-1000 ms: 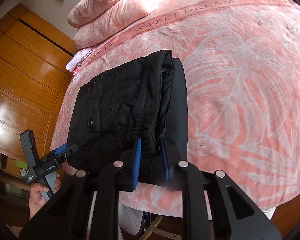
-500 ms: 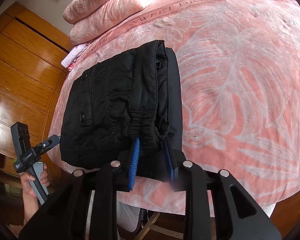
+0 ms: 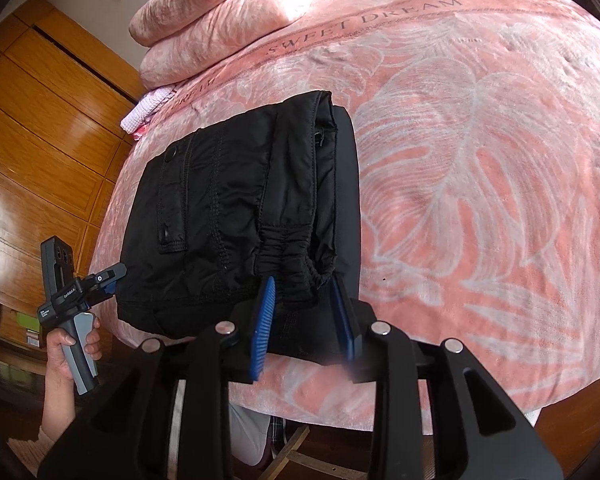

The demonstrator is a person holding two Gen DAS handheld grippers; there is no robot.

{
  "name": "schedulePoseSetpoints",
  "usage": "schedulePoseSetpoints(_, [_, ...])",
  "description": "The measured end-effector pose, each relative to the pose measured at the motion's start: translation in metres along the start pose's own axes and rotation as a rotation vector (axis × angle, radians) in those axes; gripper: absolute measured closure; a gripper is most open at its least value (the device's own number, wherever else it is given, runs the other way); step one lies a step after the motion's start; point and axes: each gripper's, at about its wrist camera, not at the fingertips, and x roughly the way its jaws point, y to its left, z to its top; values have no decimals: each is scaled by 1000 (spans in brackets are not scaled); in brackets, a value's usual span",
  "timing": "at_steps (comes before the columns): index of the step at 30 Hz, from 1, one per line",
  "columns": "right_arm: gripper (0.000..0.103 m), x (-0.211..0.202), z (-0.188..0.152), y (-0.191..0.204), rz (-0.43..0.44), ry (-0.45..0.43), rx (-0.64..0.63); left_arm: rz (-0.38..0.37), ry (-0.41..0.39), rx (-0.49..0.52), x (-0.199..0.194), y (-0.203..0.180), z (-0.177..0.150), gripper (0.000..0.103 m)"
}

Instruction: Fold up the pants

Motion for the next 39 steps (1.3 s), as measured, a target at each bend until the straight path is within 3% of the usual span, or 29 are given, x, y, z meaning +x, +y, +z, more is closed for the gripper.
schedulePoseSetpoints(1, [51,-1,0,1,-4,-5,-5,-10,10,-2,4,-2,1,3])
schedulePoseSetpoints(3, [47,-3,1,2,4,-16,-16,12,19,3,11,-4,5,3])
schedulePoseSetpoints(5, [27,-4,3,0,34,-17,-13,5,41,-1,15,-3,9,3])
schedulePoseSetpoints(12, [25,7,8,-23,120,12,36,-84,79,48,8,-7,16,4])
schedulePoseSetpoints(17, [23,24,8,-40,156,48,90,-241,63,-100,6,18,17,4])
schedulePoseSetpoints(19, [23,31,8,-46,178,63,111,-283,90,-121,13,30,20,4])
schedulePoseSetpoints(23, [19,41,8,-51,219,87,139,-254,173,-100,36,39,27,4])
schedulePoseSetpoints(26, [19,43,9,-54,244,100,145,-359,235,-91,54,37,29,4])
schedulePoseSetpoints(31, [15,49,11,-61,299,130,152,-342,284,1,66,19,32,4])
schedulePoseSetpoints(39, [12,68,20,-69,455,179,185,-456,337,-109,75,28,39,4])
